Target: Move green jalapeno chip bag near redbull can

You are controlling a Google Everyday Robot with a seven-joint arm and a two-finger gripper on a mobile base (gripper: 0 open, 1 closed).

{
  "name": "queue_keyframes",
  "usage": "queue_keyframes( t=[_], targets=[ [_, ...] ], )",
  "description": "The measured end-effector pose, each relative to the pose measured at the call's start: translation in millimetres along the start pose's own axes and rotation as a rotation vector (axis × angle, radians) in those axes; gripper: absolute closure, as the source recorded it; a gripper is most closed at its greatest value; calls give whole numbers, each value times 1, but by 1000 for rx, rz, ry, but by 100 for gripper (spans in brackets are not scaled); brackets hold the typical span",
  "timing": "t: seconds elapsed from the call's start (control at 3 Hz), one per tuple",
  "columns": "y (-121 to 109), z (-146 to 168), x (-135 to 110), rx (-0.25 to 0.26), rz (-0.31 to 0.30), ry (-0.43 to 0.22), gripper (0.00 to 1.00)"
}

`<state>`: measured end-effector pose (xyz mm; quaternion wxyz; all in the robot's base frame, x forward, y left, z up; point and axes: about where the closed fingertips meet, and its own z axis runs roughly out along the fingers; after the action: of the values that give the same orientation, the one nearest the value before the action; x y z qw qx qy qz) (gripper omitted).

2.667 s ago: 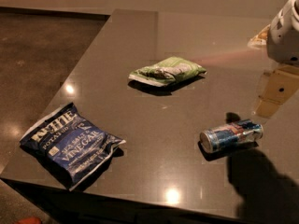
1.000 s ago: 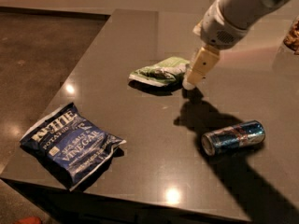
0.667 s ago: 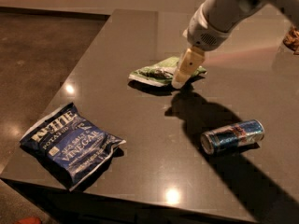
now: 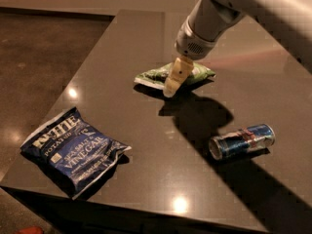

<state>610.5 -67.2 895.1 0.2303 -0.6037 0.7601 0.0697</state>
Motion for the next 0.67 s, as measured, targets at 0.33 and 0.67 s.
queue_keyframes(
  t=[0.33, 0.67],
  targets=[
    [1, 11, -2, -11, 9, 14, 13],
    [1, 15, -2, -11, 17, 26, 38]
  ],
)
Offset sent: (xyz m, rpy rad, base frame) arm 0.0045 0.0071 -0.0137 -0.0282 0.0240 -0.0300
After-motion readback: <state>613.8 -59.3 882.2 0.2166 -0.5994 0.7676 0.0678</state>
